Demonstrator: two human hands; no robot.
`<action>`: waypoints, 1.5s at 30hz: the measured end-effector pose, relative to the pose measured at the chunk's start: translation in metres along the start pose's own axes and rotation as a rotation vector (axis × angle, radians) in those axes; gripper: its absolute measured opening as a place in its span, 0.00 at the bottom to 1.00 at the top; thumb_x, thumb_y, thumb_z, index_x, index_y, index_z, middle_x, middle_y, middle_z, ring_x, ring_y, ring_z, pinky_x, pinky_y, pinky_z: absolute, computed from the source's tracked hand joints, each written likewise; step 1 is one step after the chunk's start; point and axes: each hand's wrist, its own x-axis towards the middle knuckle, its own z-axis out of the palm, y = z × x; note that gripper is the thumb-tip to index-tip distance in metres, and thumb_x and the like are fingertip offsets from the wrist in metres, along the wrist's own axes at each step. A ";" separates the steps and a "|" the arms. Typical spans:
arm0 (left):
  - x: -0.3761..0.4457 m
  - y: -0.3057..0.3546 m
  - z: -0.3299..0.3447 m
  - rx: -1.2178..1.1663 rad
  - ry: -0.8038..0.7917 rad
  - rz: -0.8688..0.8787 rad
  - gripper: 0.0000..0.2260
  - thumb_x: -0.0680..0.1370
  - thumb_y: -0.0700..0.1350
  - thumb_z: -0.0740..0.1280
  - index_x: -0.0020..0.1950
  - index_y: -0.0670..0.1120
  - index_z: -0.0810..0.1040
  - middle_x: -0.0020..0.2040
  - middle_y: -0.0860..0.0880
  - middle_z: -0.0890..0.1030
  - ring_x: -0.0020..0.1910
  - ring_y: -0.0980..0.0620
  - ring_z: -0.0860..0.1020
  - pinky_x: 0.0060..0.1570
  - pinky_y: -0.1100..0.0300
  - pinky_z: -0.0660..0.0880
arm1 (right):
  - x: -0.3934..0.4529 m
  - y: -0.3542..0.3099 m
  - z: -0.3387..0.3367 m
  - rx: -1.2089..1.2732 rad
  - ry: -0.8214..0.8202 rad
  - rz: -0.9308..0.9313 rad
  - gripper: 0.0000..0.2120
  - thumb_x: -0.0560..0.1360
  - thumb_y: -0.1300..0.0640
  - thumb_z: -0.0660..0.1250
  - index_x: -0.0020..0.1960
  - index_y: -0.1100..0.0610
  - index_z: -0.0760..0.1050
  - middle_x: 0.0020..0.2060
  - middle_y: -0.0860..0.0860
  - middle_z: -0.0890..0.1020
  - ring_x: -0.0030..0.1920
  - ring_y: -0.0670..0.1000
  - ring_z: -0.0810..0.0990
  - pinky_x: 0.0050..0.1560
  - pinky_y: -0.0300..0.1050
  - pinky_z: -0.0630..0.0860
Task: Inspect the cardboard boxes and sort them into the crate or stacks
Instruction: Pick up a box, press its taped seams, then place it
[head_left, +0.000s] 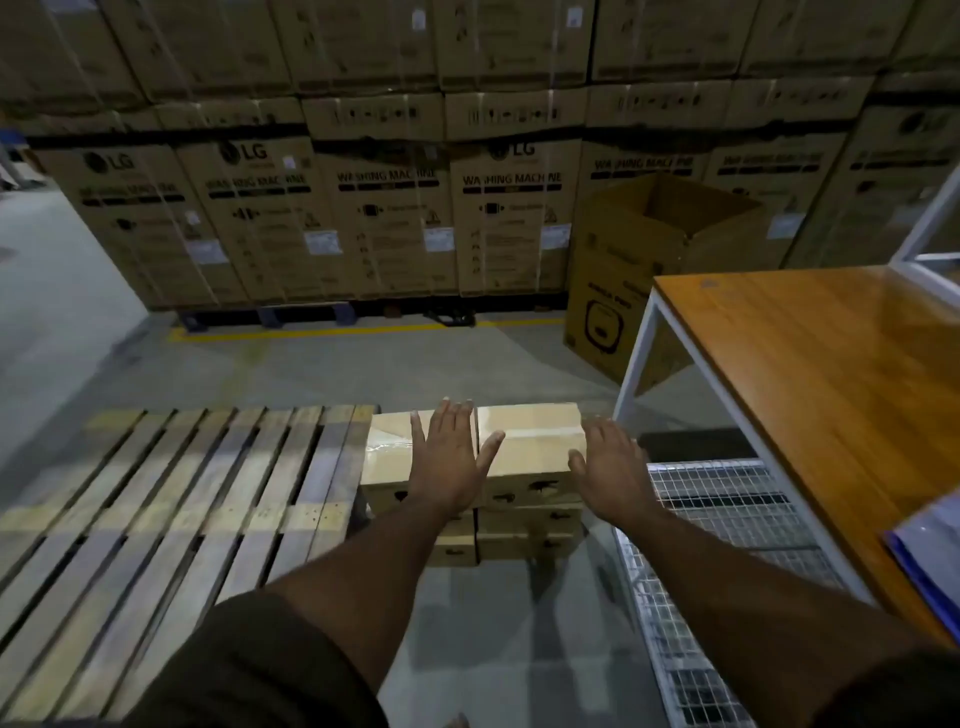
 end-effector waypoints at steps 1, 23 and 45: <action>0.009 -0.005 0.004 -0.013 -0.022 -0.016 0.32 0.83 0.65 0.47 0.81 0.47 0.58 0.81 0.49 0.61 0.82 0.51 0.50 0.79 0.42 0.42 | 0.008 0.000 0.005 0.027 -0.016 0.021 0.23 0.82 0.50 0.58 0.74 0.57 0.65 0.72 0.54 0.70 0.72 0.55 0.67 0.72 0.56 0.64; 0.187 -0.040 0.159 -0.263 -0.388 -0.247 0.31 0.84 0.62 0.55 0.80 0.44 0.60 0.78 0.43 0.66 0.76 0.45 0.64 0.73 0.53 0.61 | 0.185 0.059 0.136 0.121 -0.206 0.192 0.22 0.81 0.49 0.60 0.72 0.58 0.68 0.70 0.56 0.72 0.71 0.56 0.68 0.73 0.55 0.62; 0.261 -0.060 0.390 -0.507 -0.404 -0.854 0.30 0.82 0.57 0.63 0.78 0.39 0.64 0.73 0.39 0.72 0.71 0.41 0.72 0.71 0.48 0.68 | 0.307 0.181 0.352 0.177 -0.427 0.512 0.25 0.80 0.49 0.62 0.74 0.57 0.65 0.74 0.59 0.66 0.70 0.61 0.67 0.66 0.58 0.70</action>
